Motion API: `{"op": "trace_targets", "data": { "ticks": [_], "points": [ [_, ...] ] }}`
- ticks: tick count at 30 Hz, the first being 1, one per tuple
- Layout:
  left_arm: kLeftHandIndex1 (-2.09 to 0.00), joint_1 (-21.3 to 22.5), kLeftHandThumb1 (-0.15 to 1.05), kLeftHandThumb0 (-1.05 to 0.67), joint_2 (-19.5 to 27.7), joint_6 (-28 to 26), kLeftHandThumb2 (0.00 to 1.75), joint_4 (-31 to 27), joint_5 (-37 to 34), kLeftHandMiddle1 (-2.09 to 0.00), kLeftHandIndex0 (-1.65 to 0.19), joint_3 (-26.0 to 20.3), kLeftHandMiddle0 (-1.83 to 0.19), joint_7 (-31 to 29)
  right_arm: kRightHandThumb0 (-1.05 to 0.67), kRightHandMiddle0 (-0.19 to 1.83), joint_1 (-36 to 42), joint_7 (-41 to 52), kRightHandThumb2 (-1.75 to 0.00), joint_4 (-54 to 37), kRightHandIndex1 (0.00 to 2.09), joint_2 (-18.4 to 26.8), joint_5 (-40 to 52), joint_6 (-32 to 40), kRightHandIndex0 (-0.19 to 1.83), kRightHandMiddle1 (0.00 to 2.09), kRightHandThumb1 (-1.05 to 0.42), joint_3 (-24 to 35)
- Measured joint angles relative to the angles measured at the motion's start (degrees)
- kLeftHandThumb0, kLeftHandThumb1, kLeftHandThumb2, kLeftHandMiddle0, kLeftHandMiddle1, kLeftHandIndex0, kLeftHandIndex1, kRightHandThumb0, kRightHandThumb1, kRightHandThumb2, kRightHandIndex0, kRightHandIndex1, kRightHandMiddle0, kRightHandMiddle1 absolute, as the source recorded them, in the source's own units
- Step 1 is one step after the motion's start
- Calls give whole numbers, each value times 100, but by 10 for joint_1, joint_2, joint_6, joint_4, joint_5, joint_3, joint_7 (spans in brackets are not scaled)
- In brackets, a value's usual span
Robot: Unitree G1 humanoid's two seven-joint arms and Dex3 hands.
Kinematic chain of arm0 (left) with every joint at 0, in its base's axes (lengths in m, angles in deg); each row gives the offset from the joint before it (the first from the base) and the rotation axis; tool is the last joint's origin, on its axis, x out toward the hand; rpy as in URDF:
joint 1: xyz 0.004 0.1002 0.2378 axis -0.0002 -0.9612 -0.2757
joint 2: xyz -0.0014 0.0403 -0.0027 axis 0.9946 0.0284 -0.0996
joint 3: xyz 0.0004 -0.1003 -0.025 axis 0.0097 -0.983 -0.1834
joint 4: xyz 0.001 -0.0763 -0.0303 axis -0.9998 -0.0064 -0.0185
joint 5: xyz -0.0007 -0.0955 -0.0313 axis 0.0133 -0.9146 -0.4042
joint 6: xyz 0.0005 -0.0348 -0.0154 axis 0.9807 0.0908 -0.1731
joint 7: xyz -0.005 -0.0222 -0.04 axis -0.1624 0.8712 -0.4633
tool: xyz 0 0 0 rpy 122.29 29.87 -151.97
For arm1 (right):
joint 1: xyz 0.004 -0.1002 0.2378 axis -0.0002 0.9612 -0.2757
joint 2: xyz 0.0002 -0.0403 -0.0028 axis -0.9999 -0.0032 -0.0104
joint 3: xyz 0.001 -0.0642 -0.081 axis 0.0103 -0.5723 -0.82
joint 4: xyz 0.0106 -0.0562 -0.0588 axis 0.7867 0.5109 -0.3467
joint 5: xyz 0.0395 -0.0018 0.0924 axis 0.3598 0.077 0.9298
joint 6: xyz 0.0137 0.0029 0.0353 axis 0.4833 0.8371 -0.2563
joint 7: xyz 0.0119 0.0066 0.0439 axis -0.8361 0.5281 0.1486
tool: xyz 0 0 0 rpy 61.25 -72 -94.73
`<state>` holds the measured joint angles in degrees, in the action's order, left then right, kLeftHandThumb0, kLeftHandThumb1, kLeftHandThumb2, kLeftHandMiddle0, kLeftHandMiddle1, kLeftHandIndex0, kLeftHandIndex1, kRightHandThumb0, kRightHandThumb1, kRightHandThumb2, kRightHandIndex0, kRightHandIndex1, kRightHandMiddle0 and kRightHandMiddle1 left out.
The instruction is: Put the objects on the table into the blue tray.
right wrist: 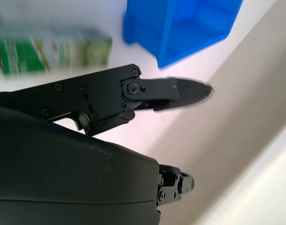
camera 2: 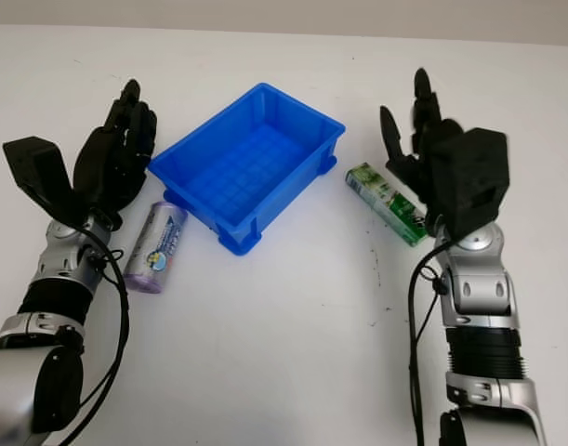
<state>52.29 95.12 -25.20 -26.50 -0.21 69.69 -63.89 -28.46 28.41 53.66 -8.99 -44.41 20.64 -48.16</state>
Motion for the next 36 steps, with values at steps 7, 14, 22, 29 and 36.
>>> {"op": "trace_targets", "data": {
  "ticks": [7, 14, 22, 29, 36],
  "points": [
    [-5, 5, 105, -68, -5, 2, 52, 5, -3, -5, 16, -1, 15, -6, -67, 28, 40, 0, -4, -101, 18, 20, -222, 62, 28, 12, -90, -90],
    [-5, 5, 105, -68, -6, 2, 51, 6, -7, -5, 16, -3, 15, -8, -67, 30, 63, 43, -5, -106, 17, 29, -280, 69, 31, 8, -88, -103],
    [-5, 5, 105, -69, -6, 2, 51, 6, -7, -5, 16, -3, 16, -9, -75, 31, 71, 103, -6, -107, 18, 31, -327, 87, 38, 6, -91, -121],
    [-6, 5, 105, -70, -6, 2, 50, 7, -7, -6, 16, -3, 15, -11, -72, 21, 76, 148, -6, -92, 12, 32, -347, 109, 29, 2, -95, -133],
    [-6, 5, 105, -69, -6, 2, 50, 7, -7, -6, 15, -3, 14, -11, -72, 19, 61, 180, -5, -36, 81, 34, -352, 129, 0, 4, -98, -141]
  ]
}}
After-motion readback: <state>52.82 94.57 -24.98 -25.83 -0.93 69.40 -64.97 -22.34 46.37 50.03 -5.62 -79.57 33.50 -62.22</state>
